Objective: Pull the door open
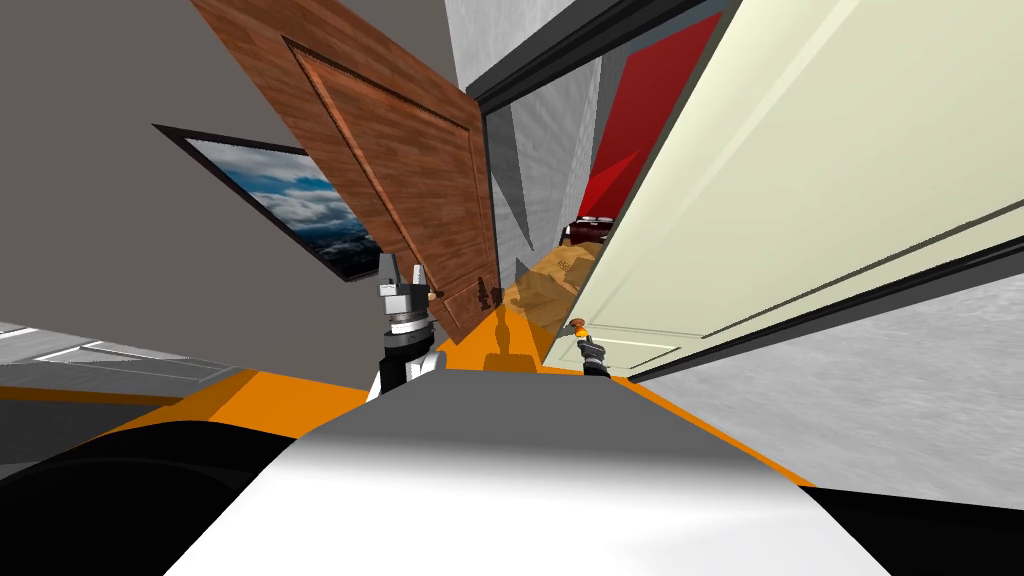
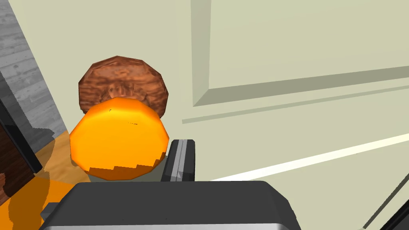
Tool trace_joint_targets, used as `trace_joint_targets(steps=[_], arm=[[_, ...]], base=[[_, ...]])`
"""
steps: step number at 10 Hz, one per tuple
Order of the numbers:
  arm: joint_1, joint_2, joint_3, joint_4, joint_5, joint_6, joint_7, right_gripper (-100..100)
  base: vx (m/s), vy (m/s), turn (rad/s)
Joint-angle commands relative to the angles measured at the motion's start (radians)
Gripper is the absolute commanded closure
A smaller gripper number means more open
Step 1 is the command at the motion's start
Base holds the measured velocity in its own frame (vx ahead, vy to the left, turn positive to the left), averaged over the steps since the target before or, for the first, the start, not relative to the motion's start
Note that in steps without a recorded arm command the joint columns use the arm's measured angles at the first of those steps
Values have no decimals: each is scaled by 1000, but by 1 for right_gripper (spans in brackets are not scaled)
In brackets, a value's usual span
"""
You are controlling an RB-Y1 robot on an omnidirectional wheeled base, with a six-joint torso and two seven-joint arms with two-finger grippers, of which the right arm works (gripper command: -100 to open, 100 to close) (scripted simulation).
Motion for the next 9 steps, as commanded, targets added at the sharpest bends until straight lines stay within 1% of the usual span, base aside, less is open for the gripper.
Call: trace_joint_targets(steps=[1,2,3,4,5,6,9], arm=[[-3,3,4,-4,2,-3,0,100],[-3,3,4,-4,2,-3,0,100],[10,-4,31,-5,17,-26,-17,-100],[12,-5,39,-6,22,-33,-22,-100],[12,-5,39,-6,22,-33,-22,-100],[18,-7,56,-9,31,-48,-32,-100],[26,-11,83,-14,46,-71,-47,-100]], base=[[0,0,0],[0,0,0],[-102,-30,102],[-181,-75,124],[-138,-52,40],[-124,-49,36],[-117,-35,69]])
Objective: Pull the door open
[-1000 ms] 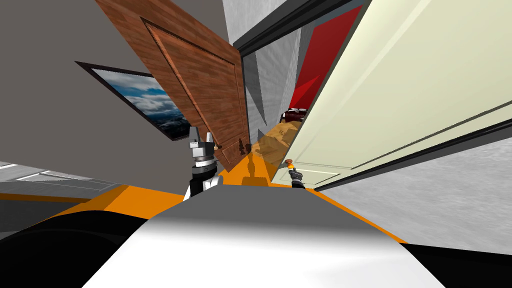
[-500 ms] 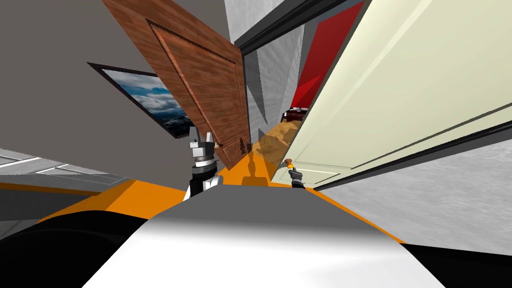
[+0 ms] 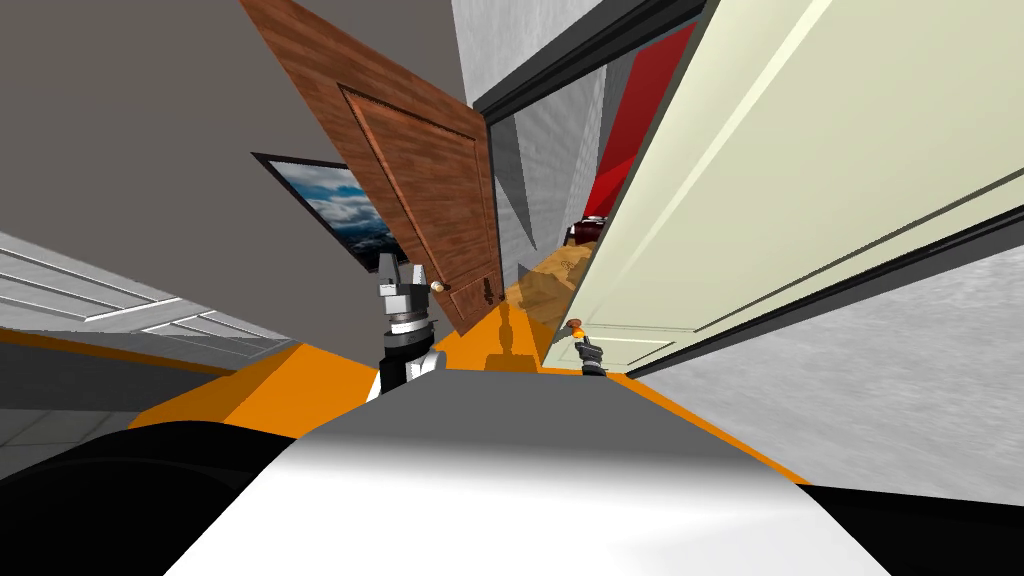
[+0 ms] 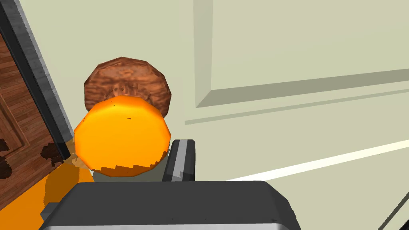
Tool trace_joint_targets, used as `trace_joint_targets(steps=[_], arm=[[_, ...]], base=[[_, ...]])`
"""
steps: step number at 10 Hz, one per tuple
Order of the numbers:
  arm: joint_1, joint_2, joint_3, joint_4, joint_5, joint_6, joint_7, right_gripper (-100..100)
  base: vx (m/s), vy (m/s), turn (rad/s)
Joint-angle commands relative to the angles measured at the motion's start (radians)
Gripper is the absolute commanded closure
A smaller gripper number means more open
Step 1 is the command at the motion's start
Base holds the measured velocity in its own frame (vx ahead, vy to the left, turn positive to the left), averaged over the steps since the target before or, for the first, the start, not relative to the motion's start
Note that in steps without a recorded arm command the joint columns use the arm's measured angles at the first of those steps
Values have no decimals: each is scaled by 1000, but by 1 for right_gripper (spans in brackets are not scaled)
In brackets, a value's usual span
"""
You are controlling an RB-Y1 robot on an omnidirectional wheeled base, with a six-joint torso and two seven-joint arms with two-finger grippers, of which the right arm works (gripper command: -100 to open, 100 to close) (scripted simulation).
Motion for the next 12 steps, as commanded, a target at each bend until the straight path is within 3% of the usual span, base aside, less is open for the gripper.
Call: trace_joint_targets(steps=[1,5,12], arm=[[7,7,28,-22,13,-9,-7,-100],[17,3,59,-27,30,-36,-25,-100],[23,1,78,-30,41,-52,-36,-100]], base=[[-106,-38,54],[-93,-42,53],[-36,-17,18]])
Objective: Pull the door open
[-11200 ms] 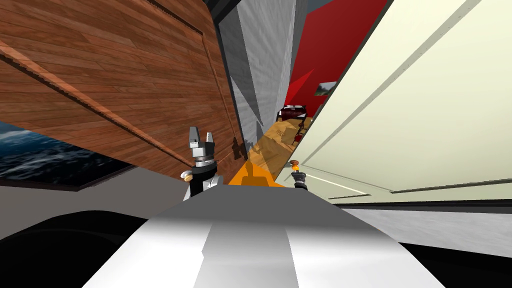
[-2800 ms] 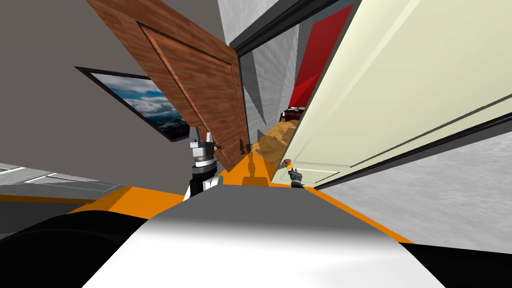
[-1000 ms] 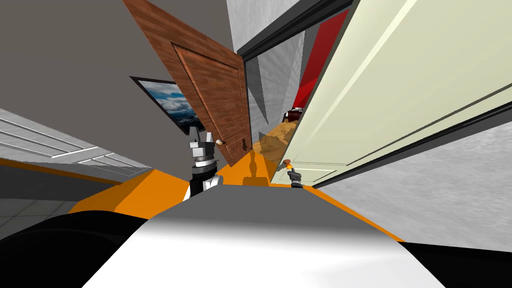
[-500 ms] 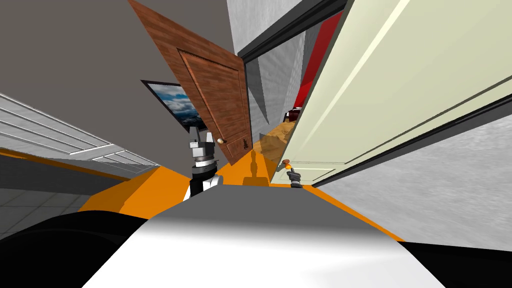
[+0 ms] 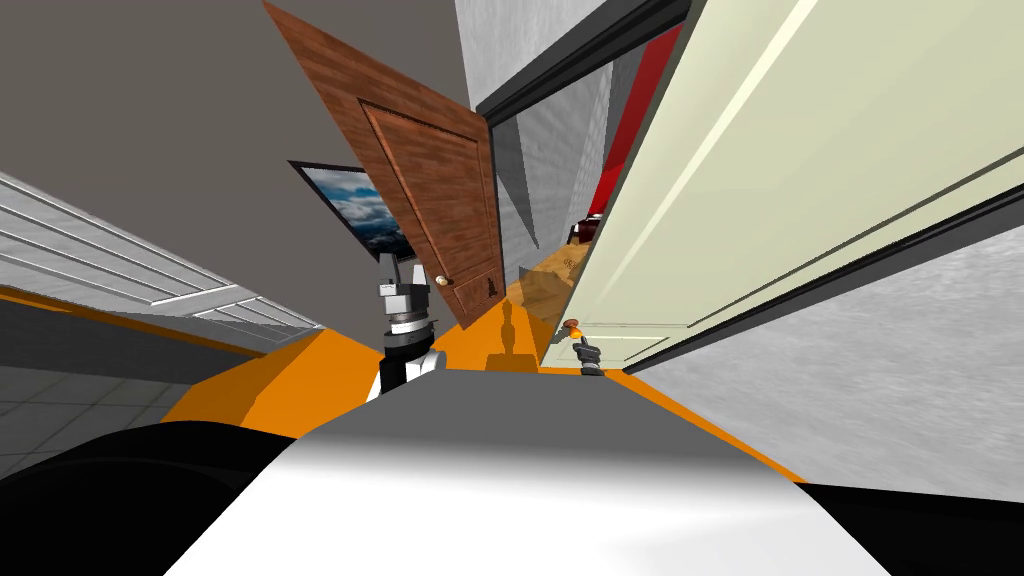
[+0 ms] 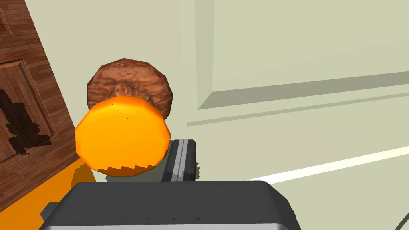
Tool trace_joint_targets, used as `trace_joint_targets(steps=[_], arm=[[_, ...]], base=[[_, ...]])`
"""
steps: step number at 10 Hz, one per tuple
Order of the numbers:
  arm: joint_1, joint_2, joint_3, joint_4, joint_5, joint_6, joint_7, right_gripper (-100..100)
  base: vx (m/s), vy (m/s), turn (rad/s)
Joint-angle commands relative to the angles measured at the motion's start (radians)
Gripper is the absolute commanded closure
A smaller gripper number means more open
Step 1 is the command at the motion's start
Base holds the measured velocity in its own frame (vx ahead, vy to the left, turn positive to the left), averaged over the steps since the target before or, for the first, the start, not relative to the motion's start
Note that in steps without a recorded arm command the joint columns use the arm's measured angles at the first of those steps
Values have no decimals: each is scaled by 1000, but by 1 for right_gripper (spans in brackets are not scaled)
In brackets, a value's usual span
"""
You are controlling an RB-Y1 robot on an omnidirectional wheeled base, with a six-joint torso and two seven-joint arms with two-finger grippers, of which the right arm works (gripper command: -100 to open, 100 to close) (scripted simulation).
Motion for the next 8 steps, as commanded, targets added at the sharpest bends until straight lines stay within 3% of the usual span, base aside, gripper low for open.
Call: trace_joint_targets(steps=[1,2,3,4,5,6,8], arm=[[4,18,28,-21,12,-2,0,-100],[19,-3,1,-26,0,5,0,-100],[18,-12,-10,-38,-12,39,-6,-100],[14,-14,-14,-43,-17,54,-10,-100],[24,-22,-22,-30,-19,48,-8,-100],[24,-22,-22,-30,-19,48,-8,100],[24,-22,-22,-30,-19,48,-8,100]], base=[[-21,4,5],[-3,-24,-48],[38,20,-56],[74,62,-43],[38,6,-50],[-3,-20,22],[-13,2,9]])
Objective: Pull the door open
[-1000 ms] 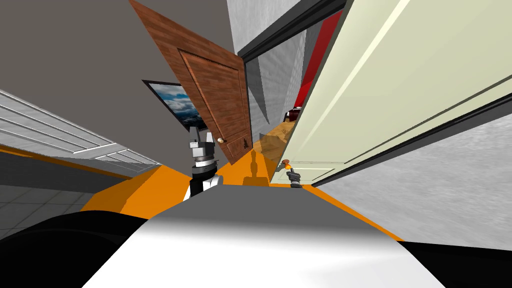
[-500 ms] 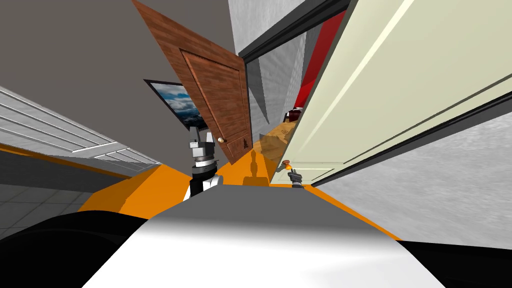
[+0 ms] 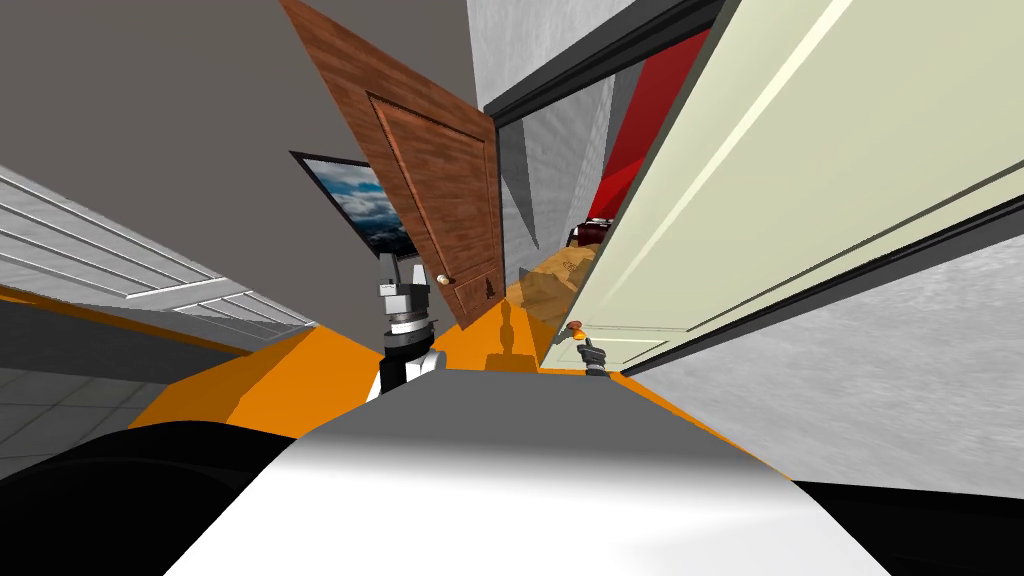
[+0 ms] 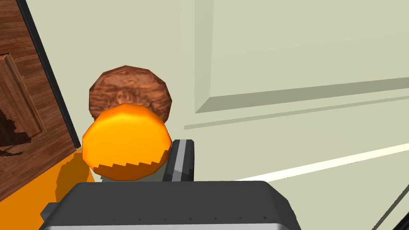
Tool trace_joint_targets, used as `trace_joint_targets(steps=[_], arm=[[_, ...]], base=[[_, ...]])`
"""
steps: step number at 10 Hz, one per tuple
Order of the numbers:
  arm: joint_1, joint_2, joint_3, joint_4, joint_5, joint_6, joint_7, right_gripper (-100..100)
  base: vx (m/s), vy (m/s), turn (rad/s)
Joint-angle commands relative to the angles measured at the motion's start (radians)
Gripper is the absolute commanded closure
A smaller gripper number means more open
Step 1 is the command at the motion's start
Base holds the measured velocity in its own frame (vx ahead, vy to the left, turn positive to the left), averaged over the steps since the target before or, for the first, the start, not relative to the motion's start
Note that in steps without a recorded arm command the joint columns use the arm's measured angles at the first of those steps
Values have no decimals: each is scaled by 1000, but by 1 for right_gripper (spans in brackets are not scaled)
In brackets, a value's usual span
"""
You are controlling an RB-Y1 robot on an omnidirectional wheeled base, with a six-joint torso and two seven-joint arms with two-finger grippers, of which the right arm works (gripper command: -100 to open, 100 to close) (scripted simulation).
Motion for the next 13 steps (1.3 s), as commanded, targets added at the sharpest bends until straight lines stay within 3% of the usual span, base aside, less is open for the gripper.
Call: trace_joint_targets(steps=[1,3,4,10,13], arm=[[-1,2,2,-1,1,-1,0,100],[-1,2,2,-1,1,-1,0,100],[9,-10,34,-4,21,-28,-25,-100],[36,-41,119,-11,74,-102,-91,-100],[2,-27,79,36,45,-102,-66,-100]], base=[[-9,4,1],[-3,2,3],[-144,29,206],[-225,-65,116],[-43,-36,195]])
